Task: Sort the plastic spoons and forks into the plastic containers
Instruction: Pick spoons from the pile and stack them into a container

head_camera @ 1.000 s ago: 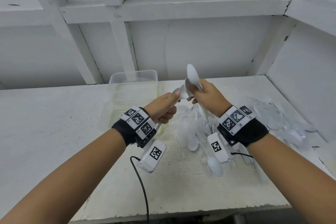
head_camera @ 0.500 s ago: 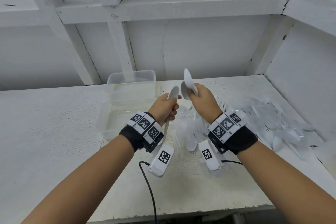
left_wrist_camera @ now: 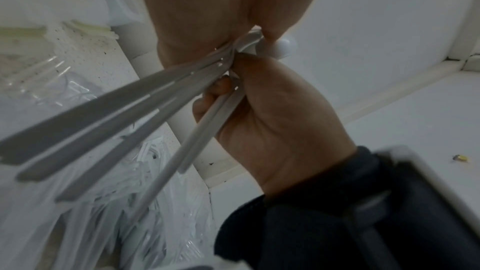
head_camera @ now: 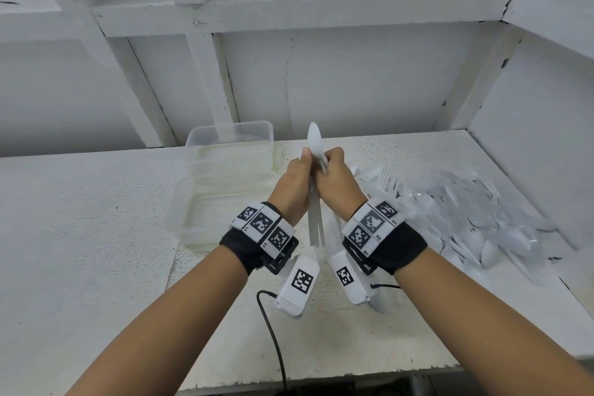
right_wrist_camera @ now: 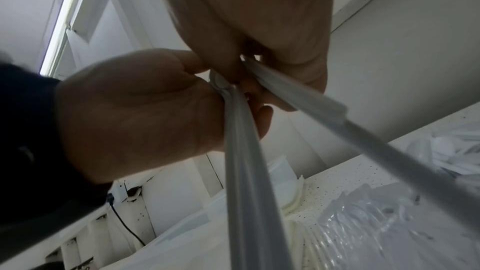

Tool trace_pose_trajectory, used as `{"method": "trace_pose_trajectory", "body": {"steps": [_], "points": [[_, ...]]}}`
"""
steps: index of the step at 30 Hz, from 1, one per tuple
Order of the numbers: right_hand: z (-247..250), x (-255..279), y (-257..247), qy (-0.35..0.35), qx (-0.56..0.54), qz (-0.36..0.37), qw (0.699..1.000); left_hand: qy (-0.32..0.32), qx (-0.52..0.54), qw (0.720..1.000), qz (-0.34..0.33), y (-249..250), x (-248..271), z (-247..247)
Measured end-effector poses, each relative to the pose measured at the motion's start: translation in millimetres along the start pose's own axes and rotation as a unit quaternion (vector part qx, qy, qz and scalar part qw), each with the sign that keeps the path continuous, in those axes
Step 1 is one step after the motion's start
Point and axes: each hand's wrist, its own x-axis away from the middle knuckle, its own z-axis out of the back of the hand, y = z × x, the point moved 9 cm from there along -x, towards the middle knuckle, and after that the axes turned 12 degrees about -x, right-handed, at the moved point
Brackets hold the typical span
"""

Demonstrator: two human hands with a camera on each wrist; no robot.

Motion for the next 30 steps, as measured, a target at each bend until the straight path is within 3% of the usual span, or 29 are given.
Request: {"method": "trace_pose_trajectory", "body": {"steps": [8,12,16,20,25,30], "points": [[-8,4,-4,-0.032,-0.024,-0.007,0.999,0.032,-0.009,0.999,-0.017,5,0,11],[-3,4,1,-0.028,-0.088,-0.028,0.995,0.058,-0.002,0.998,-0.022,9,3,19],[5,0,-3,-0.017,0.076,0.016,0.997,0.060,0.033,0.998,-0.011,11,3,29],[-7,3,-1,-0.054,0.235,0.032,0.970,0.036,0.022,0.999,-0.008,13,2,25],[-23,12,-4,-0.075,0.256,0.035,0.963,0.042,0.012,0.999,-0.016,17,5,21],[-29,15,-1,-0.123,0.166,0.010,0.978,0.090,0.050,0.995,-0.007,13,4,41]]}}
